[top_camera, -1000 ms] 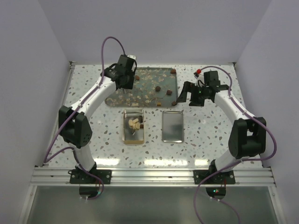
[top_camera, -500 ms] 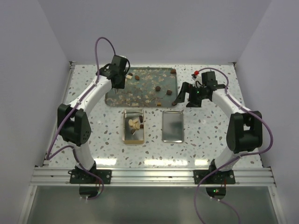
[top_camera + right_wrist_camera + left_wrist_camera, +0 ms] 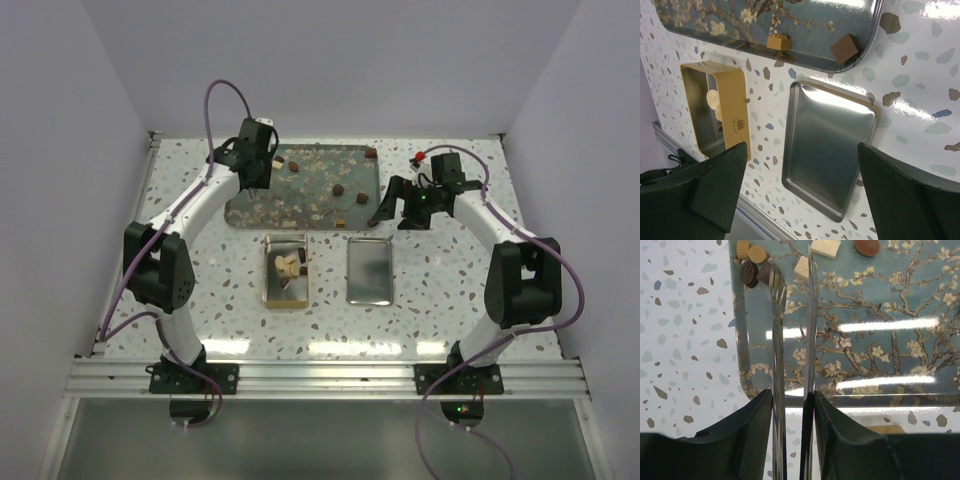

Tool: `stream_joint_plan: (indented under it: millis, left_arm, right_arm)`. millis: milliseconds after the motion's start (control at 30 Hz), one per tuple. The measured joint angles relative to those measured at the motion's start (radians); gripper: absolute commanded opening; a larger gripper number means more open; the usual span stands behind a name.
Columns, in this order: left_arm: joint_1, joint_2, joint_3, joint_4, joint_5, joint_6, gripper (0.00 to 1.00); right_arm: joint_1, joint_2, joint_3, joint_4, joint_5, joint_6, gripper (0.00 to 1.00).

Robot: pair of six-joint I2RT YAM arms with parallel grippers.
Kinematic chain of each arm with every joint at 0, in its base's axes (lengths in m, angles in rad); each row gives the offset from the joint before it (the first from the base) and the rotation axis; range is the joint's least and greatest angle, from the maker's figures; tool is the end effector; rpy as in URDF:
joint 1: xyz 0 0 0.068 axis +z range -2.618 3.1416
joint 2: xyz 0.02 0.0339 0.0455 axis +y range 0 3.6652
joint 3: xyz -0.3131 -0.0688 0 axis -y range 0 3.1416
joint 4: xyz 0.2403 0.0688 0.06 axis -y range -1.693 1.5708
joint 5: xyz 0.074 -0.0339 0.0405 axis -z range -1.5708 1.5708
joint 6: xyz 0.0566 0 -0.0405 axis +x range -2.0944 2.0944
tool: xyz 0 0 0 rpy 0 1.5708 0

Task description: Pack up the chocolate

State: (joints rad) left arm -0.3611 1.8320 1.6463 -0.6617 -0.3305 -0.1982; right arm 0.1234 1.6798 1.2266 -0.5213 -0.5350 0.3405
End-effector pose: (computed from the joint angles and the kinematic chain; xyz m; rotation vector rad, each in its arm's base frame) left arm 0.4111 -0.1356 0.3350 0.0436 2.3624 0.1317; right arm 0.3589 0.0736 0.2720 0.0628 2.5611 0.8613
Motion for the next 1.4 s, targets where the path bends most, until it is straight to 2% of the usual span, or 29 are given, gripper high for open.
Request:
stream_joint_plan:
  millis: [967,1167,1400]
  left_arm:
    - [0.001,0.07,0.003,0.025,0.019,0.063,0.42]
    - [0.001,0.07,0.006,0.024,0.009,0.083,0.36]
    - [0.001,0.07,0.006,0.024,0.009,0.1,0.25]
  right_arm:
    - [0.0,0.0,0.0,-0.002,0.0,-0.001,0.94]
    - [0.0,0.0,0.0,-0.002,0.0,-0.001,0.94]
    - [0.0,0.0,0.0,-0.002,0.0,-0.001,0.94]
